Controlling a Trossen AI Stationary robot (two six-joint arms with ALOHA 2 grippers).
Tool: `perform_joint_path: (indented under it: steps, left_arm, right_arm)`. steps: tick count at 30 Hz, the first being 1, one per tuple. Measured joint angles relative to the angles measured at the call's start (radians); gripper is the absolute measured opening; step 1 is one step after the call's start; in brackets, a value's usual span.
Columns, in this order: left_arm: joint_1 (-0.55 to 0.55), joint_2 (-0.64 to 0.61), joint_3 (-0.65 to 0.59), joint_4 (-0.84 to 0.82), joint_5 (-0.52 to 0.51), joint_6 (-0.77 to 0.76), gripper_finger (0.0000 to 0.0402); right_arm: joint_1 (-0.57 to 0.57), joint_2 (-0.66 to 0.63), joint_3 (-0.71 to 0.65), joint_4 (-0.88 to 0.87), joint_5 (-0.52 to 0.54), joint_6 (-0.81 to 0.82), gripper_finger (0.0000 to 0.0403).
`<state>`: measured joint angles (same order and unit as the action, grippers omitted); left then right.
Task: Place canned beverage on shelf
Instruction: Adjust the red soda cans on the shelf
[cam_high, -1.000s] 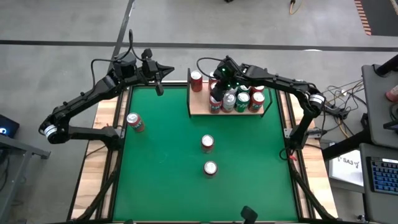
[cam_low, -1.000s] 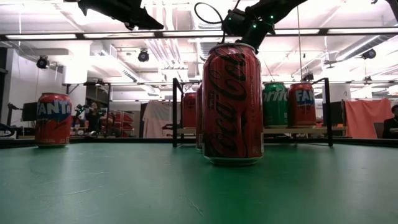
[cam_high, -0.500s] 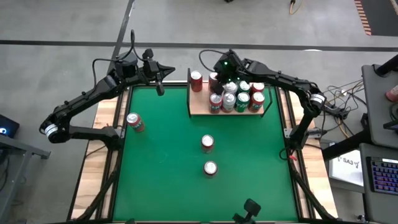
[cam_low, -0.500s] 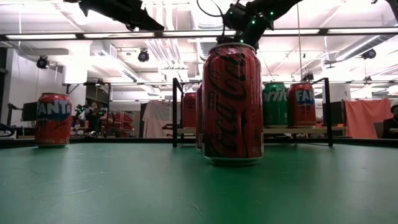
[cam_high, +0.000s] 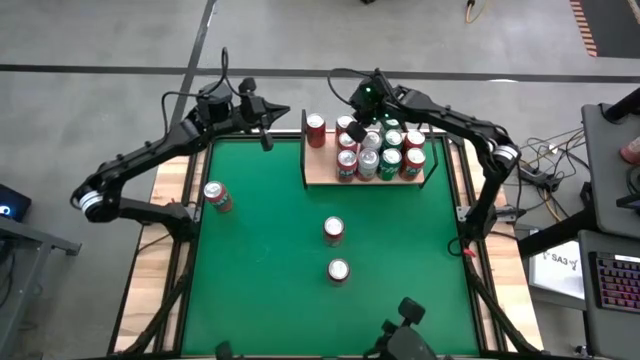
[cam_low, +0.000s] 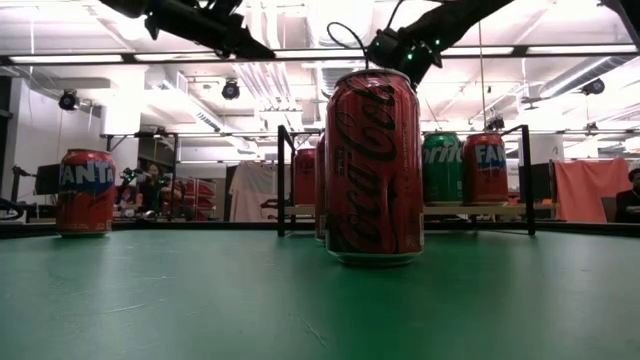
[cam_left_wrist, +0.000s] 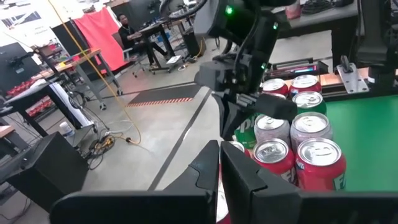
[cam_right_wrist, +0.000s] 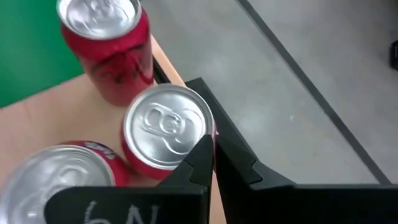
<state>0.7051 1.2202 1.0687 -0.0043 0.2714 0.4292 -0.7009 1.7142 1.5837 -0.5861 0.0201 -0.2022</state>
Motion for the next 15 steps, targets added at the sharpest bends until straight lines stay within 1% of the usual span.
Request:
perform_joint_path:
  steps: [12,15]
  left_arm:
    - [0.000,0.030,0.000,0.013,-0.001,0.008,0.0000]
    - [0.000,0.030,0.000,0.012,-0.002,0.012,0.0000]
  right_arm:
    - [-0.011,-0.003,0.000,-0.009,-0.004,-0.027,0.0009]
    - [-0.011,-0.004,0.000,-0.008,-0.050,-0.025,0.0009]
